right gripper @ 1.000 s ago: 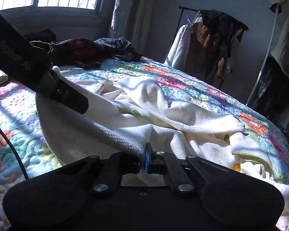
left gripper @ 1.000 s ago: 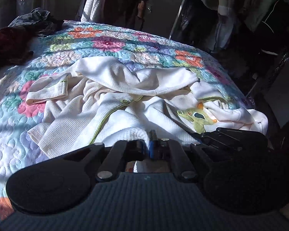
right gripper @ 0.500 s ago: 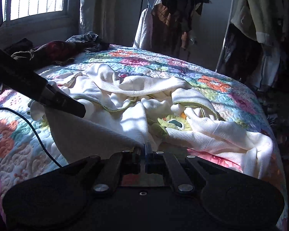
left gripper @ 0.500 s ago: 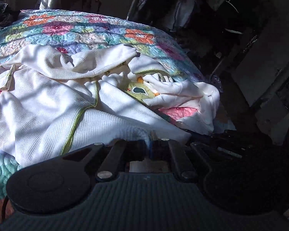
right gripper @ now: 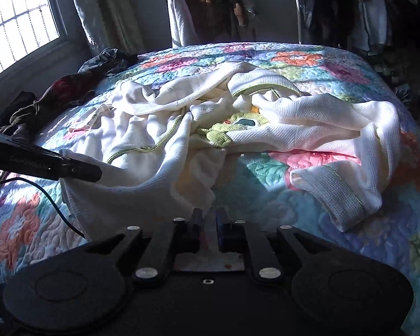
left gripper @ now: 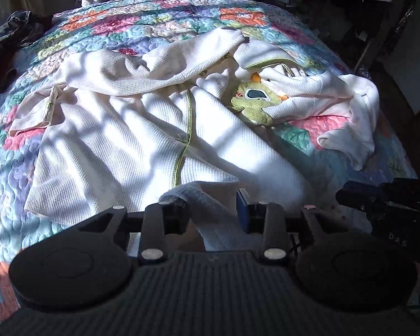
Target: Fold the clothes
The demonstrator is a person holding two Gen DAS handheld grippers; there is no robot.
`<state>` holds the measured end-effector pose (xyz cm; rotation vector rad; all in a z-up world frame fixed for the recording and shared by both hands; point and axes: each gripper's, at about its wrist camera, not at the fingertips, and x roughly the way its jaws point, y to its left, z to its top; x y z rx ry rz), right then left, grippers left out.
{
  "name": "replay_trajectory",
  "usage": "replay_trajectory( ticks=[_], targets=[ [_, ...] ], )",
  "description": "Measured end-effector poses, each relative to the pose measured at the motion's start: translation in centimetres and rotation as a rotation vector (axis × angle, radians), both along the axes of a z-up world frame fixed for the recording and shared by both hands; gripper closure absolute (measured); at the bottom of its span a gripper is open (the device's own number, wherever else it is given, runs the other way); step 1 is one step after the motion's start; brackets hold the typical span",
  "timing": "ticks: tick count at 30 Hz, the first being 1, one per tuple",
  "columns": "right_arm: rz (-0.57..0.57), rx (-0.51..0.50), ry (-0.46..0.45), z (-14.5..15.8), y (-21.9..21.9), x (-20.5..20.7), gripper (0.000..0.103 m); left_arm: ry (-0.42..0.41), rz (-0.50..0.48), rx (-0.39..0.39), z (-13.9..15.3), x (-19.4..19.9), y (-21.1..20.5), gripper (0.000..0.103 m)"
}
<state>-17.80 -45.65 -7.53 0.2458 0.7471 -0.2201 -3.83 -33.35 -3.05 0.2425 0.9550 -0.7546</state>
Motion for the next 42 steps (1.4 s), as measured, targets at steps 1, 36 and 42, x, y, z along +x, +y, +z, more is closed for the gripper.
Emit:
replay_trajectory(
  ticks=[1,36,42],
  targets=[
    [-0.002,-0.022,0.004,0.0,0.2,0.0,0.082,-0.004,-0.002,0.001,0.3,0.0,0.0,0.067],
    [0.152,0.537,-0.111,8.8,-15.3,6.3,0.017,-0.383,-0.029,0.069,8.6,5.1,2.8,0.033],
    [0.104,0.07,0.028,4.3,-13.6,12.3,0.017,-0.44,-0.021,-0.028,3.1,7.0,-0.5,0.015]
  ],
)
